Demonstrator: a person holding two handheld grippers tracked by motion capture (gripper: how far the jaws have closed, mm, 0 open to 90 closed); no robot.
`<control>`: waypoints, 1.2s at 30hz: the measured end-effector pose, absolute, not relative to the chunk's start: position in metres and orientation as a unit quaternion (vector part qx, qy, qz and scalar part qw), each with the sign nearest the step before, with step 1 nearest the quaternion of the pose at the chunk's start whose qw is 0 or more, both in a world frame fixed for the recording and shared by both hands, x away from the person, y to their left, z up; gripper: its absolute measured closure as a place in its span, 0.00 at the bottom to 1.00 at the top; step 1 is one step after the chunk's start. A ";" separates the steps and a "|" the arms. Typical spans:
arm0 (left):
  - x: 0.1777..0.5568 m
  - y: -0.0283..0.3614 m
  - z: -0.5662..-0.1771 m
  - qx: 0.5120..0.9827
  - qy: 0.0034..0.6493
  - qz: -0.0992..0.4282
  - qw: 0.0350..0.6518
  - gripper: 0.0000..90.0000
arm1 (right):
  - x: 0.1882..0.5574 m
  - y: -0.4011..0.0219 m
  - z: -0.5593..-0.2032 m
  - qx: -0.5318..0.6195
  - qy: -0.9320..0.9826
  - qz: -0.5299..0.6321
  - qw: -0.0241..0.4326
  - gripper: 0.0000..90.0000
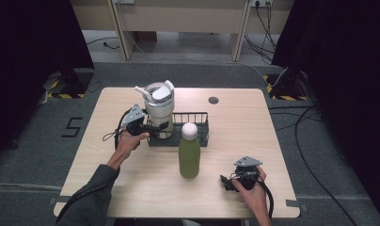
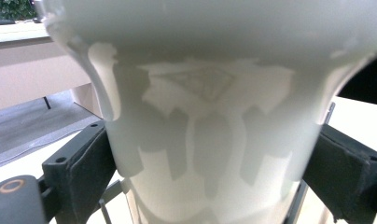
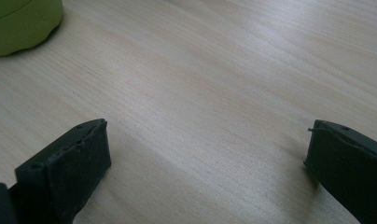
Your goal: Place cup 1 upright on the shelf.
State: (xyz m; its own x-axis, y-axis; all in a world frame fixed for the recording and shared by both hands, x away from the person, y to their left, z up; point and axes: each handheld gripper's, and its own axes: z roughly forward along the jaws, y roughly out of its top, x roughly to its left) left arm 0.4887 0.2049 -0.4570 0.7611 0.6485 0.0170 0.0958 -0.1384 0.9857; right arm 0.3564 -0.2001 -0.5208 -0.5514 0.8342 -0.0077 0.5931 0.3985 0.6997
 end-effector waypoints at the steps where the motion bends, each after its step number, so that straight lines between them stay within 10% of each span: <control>1: 0.488 0.206 -0.457 0.719 0.258 0.229 0.603 0.10 | 0.356 -0.200 -0.521 0.437 0.816 0.331 0.182 0.00; 36: 0.444 0.249 -0.451 0.709 0.277 0.231 0.606 0.16 | 0.356 -0.200 -0.521 0.438 0.815 0.332 0.182 0.00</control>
